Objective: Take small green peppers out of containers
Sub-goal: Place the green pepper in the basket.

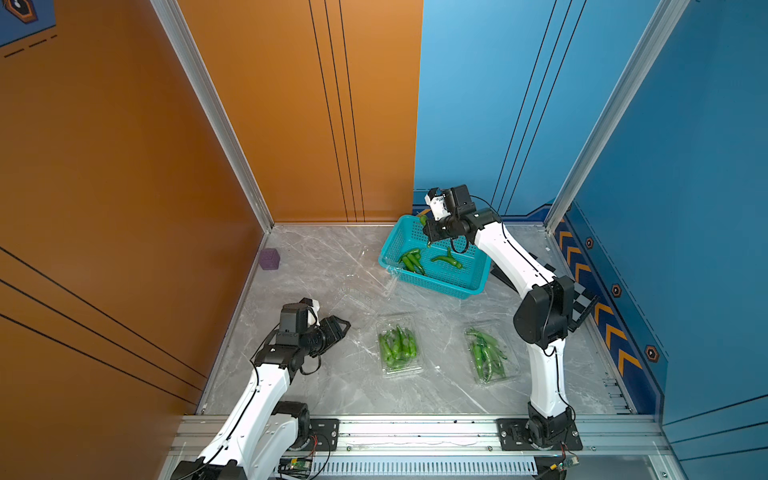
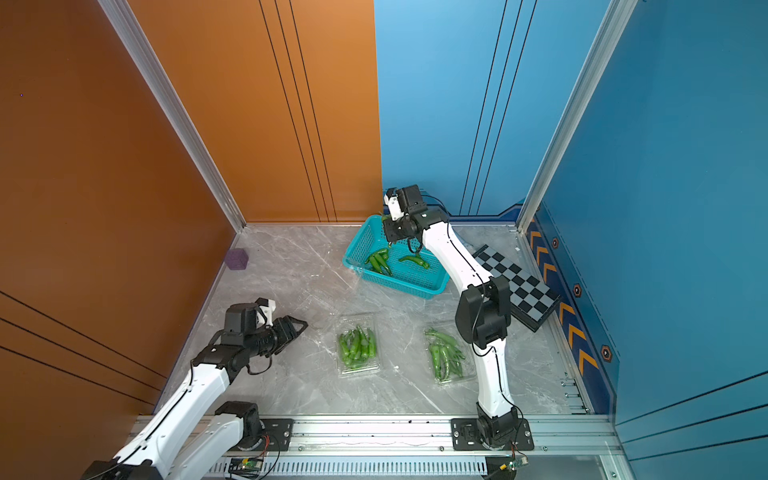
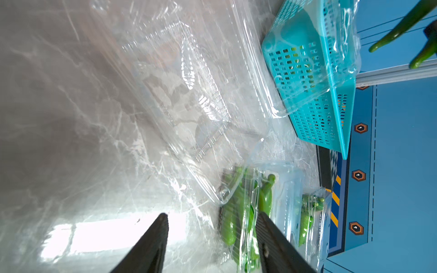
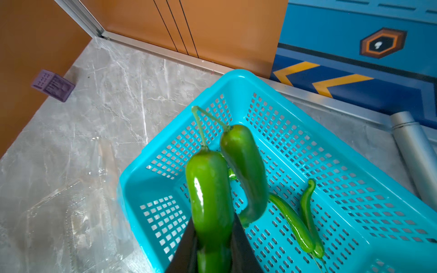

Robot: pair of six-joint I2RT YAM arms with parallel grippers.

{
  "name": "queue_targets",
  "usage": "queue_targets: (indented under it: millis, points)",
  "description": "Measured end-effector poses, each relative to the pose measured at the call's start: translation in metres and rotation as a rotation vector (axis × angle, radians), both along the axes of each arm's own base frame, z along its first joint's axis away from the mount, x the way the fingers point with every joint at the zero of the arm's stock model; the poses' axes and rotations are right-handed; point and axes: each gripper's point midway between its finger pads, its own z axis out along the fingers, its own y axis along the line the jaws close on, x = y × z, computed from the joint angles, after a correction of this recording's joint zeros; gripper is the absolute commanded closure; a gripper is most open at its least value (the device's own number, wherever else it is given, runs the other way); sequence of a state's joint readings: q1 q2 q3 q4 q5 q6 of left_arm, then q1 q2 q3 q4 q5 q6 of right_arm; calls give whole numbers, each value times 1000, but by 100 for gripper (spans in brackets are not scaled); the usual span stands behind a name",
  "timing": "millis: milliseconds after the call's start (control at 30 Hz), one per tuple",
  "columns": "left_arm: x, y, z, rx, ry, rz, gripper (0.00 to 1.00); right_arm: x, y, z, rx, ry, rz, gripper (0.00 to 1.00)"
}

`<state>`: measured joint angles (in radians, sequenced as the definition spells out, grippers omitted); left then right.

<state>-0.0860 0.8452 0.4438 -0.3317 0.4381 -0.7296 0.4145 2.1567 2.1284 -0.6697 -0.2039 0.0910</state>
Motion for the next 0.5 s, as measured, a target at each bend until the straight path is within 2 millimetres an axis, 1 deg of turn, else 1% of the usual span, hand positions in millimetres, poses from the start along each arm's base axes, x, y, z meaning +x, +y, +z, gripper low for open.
queue_targets:
  millis: [133,200,267,300,333,400,433,467,500]
  points:
    - [-7,-9,-6,9,30,-38,39,7,2,-36,-17,58,-10,86]
    - [-10,-12,-14,20,61,-53,39,10,1,-56,-27,92,-18,81]
    - [-13,-14,-22,36,93,-64,39,12,-1,-73,-33,122,-28,80]
    - [-14,-15,-25,45,106,-70,39,13,-2,-80,-35,134,-34,76]
    - [-15,-16,-27,52,113,-76,39,14,-4,-84,-34,143,-41,69]
    - [-16,-17,-31,68,126,-82,39,15,-6,-91,-36,157,-51,66]
    - [-15,-17,-32,74,129,-83,39,16,-7,-93,-37,160,-54,63]
    - [-15,-18,-33,82,134,-85,40,16,-8,-94,-35,163,-57,58]
    - [-15,-19,-34,87,140,-89,40,16,-8,-94,-35,162,-57,55]
